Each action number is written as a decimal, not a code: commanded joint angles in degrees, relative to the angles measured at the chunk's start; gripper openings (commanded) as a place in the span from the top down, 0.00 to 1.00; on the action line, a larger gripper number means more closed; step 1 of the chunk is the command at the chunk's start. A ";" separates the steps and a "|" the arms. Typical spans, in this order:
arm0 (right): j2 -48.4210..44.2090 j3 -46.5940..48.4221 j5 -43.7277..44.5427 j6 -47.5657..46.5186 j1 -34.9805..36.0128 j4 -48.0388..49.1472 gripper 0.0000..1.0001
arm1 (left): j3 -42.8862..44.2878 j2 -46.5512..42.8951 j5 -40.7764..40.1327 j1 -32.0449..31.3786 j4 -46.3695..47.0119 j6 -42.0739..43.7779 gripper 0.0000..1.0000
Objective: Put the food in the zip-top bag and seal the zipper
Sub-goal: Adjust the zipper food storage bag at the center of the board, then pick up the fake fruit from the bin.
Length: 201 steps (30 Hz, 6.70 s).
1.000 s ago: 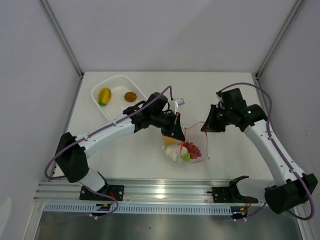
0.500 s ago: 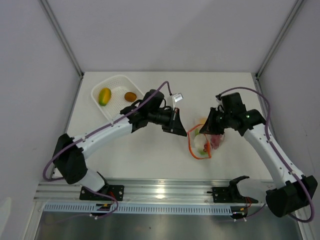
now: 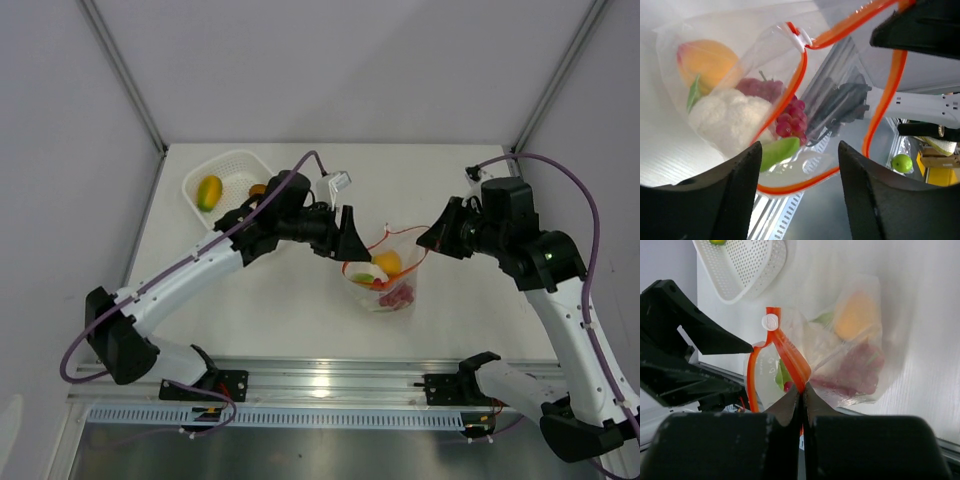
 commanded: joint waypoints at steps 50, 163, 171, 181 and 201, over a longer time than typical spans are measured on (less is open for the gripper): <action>-5.77 -8.04 -6.82 4.86 0.08 6.92 1.00 | -5.86 6.33 -10.24 -8.92 1.37 0.32 0.88; 2.32 -16.66 -1.11 -0.77 -0.89 14.13 1.00 | 22.45 34.12 -31.77 39.51 -17.71 -32.65 1.00; -0.32 -17.71 -1.63 -0.33 -0.80 14.31 1.00 | 5.69 13.57 -32.92 32.39 -5.78 -17.20 1.00; -3.13 -18.94 -4.18 2.12 -0.98 15.97 1.00 | -17.02 -12.99 -17.10 16.51 13.40 -12.60 0.99; -5.24 -18.77 -8.05 8.02 -0.89 17.91 1.00 | -20.55 -6.15 -14.10 -8.74 29.67 -12.77 0.99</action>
